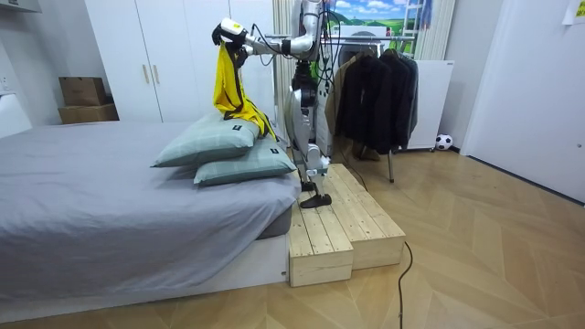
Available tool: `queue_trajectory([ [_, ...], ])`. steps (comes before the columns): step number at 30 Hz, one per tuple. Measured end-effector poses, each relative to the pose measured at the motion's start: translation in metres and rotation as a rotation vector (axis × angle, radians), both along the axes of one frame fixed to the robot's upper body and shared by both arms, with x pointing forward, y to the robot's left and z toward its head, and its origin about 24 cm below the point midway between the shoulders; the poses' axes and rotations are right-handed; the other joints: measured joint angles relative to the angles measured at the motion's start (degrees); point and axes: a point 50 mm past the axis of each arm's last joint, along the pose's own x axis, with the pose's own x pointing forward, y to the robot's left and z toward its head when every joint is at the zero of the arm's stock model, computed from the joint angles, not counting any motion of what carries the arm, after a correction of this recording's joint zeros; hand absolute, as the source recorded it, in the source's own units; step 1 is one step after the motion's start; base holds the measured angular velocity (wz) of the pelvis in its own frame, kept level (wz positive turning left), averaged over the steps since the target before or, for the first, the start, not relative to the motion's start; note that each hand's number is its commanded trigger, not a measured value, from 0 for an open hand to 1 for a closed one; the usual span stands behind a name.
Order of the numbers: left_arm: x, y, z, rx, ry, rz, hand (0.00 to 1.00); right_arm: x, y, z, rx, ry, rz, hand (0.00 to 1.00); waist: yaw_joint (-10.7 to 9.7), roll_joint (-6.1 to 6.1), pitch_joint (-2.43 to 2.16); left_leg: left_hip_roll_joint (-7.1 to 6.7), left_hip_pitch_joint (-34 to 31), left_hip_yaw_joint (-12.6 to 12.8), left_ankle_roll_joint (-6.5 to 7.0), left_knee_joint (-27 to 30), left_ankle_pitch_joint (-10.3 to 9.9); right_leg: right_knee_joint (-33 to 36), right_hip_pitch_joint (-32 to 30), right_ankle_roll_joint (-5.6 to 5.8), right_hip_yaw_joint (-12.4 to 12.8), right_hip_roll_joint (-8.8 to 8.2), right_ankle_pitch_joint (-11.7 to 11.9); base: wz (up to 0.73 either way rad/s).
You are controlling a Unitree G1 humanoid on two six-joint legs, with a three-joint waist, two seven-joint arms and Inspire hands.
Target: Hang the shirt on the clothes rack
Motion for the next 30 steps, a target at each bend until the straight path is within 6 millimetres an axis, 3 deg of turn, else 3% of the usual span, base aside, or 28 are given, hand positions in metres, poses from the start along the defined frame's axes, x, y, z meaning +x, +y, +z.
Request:
queue_trajectory([
  [12, 0.002, 0.011, -0.003, -0.032, 0.018, 0.048, 0.0, 0.001, 0.001, 0.004, -0.07, -0.017, 0.012, 1.0, -0.2, -0.05, 0.03, 0.01, 0.0, 0.1, 0.0, -0.1, 0.0, -0.2, 0.0, 0.0, 0.3, 0.04, 0.0, -0.01],
  [18, 0.002, 0.017, -0.014, -0.112, 0.081, 0.075, 0.0, 0.002, -0.004, 0.003, -0.108, 0.034, 0.015, 1.0, -0.4, -0.96, 0.44, 0.04, -0.1, 0.3, 0.0, -0.1, 0.0, -0.2, -0.1, 0.01, 0.2, 0.03, 0.0, 0.0],
  [30, 0.002, 0.022, -0.02, -0.091, 0.145, 0.109, 0.0, 0.004, -0.01, 0.003, -0.144, 0.105, 0.032, 1.0, 0.3, -1.25, 0.3, 0.05, 0.0, 1.2, 0.0, -0.1, 0.0, -0.1, -0.2, 0.01, 0.3, 0.02, 0.0, 0.0],
])
